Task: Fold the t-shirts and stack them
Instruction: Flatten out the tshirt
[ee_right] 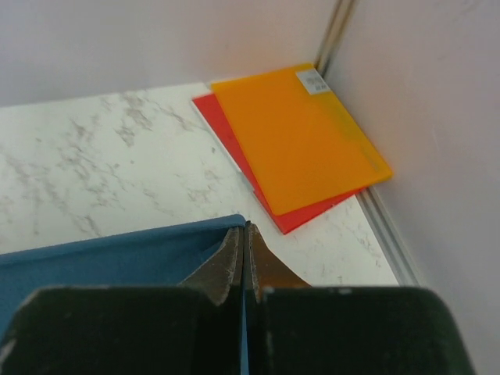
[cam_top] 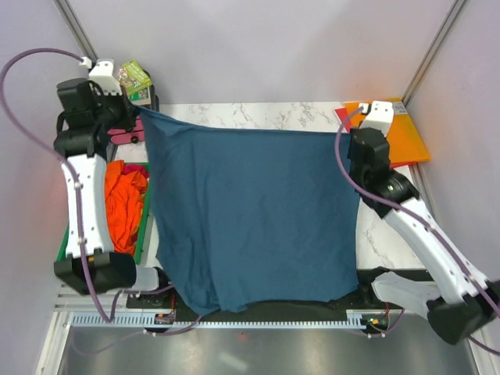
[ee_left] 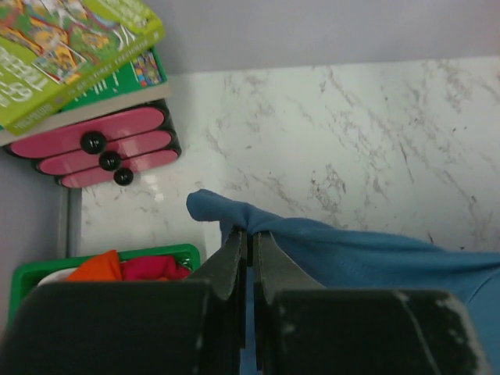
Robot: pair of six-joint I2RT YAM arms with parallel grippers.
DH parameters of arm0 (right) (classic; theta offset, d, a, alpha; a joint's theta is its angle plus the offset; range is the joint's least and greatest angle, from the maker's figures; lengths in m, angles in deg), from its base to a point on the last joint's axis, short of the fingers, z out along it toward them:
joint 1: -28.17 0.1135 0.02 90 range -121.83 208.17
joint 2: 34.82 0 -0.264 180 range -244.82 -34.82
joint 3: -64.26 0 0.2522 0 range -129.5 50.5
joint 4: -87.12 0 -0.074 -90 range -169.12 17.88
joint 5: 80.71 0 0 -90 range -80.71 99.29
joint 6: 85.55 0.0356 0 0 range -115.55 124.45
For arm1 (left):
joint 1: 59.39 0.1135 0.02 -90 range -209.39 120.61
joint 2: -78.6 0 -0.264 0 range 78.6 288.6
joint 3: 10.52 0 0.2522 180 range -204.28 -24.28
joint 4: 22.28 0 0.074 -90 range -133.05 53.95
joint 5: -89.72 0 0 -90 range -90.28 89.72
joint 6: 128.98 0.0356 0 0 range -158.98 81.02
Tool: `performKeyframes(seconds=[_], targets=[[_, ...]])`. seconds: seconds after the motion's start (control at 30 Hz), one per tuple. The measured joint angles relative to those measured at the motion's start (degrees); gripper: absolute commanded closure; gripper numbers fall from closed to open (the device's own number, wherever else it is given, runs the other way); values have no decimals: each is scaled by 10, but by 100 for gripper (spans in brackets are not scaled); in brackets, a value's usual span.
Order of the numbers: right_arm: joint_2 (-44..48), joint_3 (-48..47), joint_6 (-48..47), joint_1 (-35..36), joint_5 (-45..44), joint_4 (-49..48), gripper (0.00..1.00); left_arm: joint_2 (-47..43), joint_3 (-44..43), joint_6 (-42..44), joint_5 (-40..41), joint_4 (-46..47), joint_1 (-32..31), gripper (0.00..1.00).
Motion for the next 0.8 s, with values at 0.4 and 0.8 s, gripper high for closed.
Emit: performKeyframes(seconds=[0.4, 0.8], targets=[[-357, -63, 119, -173, 150, -101, 100, 245, -30, 4, -1, 103, -13, 98], [-497, -202, 125, -197, 163, -117, 100, 425, -175, 5, 16, 111, -30, 98]])
